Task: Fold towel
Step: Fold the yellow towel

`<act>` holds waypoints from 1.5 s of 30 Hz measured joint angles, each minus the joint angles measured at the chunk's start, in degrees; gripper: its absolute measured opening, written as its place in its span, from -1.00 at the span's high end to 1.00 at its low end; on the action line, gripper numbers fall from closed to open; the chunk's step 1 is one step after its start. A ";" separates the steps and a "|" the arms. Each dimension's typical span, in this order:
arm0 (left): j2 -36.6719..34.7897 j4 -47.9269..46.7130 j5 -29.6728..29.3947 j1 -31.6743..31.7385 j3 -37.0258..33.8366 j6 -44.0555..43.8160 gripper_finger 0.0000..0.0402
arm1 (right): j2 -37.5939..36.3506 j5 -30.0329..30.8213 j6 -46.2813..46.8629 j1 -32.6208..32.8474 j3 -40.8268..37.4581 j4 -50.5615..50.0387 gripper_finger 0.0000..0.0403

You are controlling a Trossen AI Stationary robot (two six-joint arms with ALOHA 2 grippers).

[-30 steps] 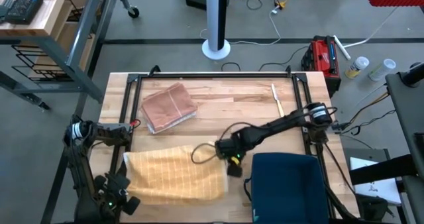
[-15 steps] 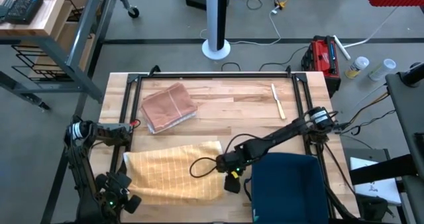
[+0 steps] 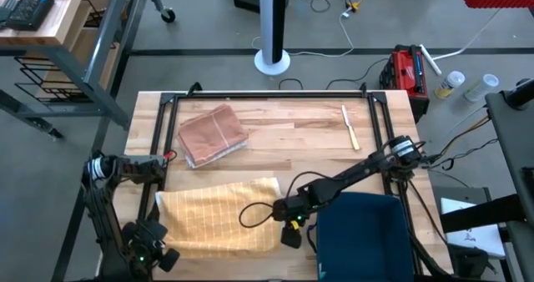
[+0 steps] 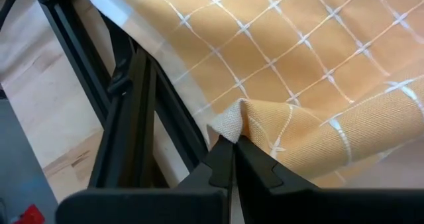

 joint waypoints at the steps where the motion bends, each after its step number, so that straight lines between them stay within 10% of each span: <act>1: 0.20 0.16 -0.01 -0.02 -0.04 0.17 1.00 | 0.36 0.08 0.33 -0.02 0.00 0.05 -0.18; 18: 2.44 0.89 -0.06 0.61 -0.02 0.93 1.00 | 5.14 0.73 -1.44 0.52 0.02 16.92 -0.08; 27: 2.48 0.21 -4.08 0.74 0.09 0.08 1.00 | 5.54 7.04 -4.37 2.35 0.02 20.89 0.90; 30: 2.59 -0.12 -7.45 1.20 0.03 0.00 1.00 | 5.32 8.42 -6.19 2.45 -0.02 20.48 0.95; 45: 2.04 -6.73 -20.67 1.26 11.67 1.27 1.00 | -26.13 18.95 -16.66 1.51 0.00 -5.30 1.00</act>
